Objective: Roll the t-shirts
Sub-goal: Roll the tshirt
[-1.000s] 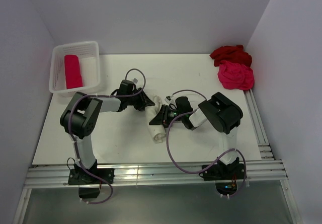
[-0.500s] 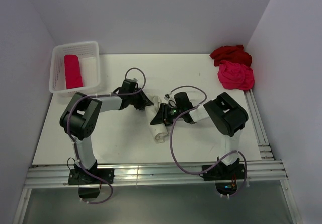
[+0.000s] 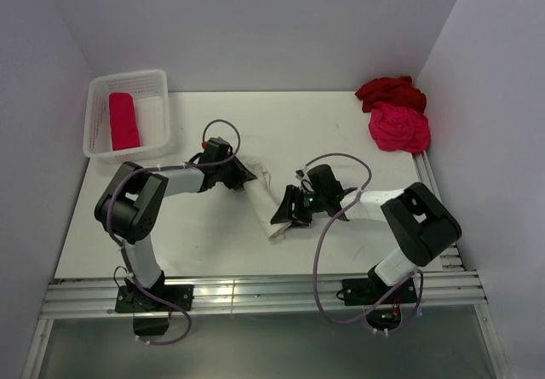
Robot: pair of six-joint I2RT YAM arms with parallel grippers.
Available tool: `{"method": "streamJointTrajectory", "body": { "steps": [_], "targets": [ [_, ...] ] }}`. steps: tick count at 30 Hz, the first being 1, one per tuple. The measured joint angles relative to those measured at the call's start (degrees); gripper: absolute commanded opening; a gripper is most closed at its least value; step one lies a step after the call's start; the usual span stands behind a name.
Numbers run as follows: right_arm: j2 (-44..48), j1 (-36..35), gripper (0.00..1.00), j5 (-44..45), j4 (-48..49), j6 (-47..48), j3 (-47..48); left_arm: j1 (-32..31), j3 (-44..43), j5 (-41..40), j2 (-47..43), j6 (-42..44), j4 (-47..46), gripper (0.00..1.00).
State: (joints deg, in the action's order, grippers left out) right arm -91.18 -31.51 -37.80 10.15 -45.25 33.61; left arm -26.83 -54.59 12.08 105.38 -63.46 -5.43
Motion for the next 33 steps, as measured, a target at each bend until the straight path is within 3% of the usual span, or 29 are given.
{"method": "streamJointTrajectory", "body": {
  "steps": [3, 7, 11, 15, 18, 20, 25, 30, 33],
  "targets": [
    [3.2, 0.0, 0.43, 0.9, -3.1, 0.4, -1.3, 0.0, 1.2, -1.1, -0.9, -1.2, -0.5, 0.00],
    [4.4, 0.0, 0.42, 1.3, -4.7, 2.0, -1.5, 0.0, 1.7, -1.4, -1.0, -2.3, -1.0, 0.00],
    [5.5, -0.2, 0.57, 1.1, -6.3, 3.1, -3.3, 0.0, 2.1, -1.8, -1.3, -3.0, -1.2, 0.00],
    [12.4, -0.6, 0.60, -0.3, -11.5, 2.7, -9.3, 0.4, 3.0, -4.8, -2.1, -3.7, -2.1, 0.00],
    [18.0, -0.9, 0.78, -0.3, -15.8, 1.1, -11.8, 0.9, 3.8, -6.5, -2.7, -4.4, -2.7, 0.00],
    [21.8, -0.9, 0.83, 0.4, -17.8, -0.6, -12.6, 1.0, 4.5, -7.3, -3.1, -5.2, -3.2, 0.00],
    [32.7, -1.0, 0.84, 6.0, -18.0, -10.2, -17.0, 1.0, 6.0, -9.4, -4.2, -8.4, -3.4, 0.00],
    [42.5, -1.0, 0.87, 14.0, -10.8, -26.5, -26.1, 1.0, 9.4, -11.0, -6.3, -13.6, -4.7, 0.00],
    [43.7, -1.1, 0.90, 18.9, -6.5, -33.4, -28.2, 0.9, 11.0, -11.5, -7.5, -16.3, -5.0, 0.00]
  ]
}}
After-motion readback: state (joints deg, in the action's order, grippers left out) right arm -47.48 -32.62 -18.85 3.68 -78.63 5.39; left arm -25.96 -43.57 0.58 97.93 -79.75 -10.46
